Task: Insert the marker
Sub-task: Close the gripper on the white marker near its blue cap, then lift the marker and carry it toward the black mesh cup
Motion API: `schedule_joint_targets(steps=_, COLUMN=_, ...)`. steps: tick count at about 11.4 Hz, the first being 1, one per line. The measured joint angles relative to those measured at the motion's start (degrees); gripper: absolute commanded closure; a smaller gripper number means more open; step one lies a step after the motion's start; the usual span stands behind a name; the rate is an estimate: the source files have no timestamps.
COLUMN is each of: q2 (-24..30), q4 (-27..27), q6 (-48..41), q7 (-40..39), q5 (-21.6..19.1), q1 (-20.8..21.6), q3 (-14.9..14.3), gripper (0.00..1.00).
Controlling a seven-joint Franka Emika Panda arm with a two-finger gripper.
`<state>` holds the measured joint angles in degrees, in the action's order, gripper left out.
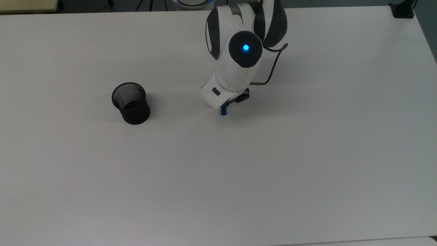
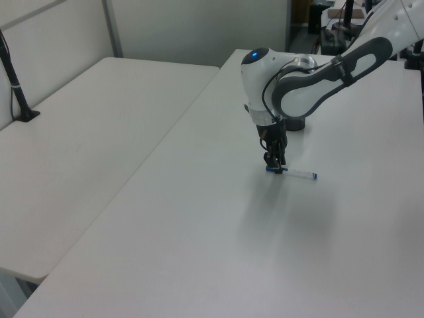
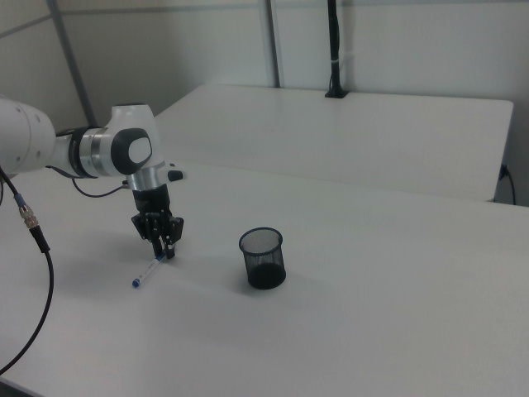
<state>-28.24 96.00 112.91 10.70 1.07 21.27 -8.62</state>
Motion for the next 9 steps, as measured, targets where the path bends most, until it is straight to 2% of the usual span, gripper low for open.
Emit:
schedule_joint_targets(steps=3, q2=-0.46, q4=-0.07, q6=1.15, q7=0.00, q5=0.00, q1=0.18, q3=0.03, gripper=1.00)
schedule_joint_targets(steps=9, q2=-0.14, q4=-0.93, q6=1.33, q7=0.00, q5=0.24, q1=-0.01, q3=-0.06, gripper=1.00)
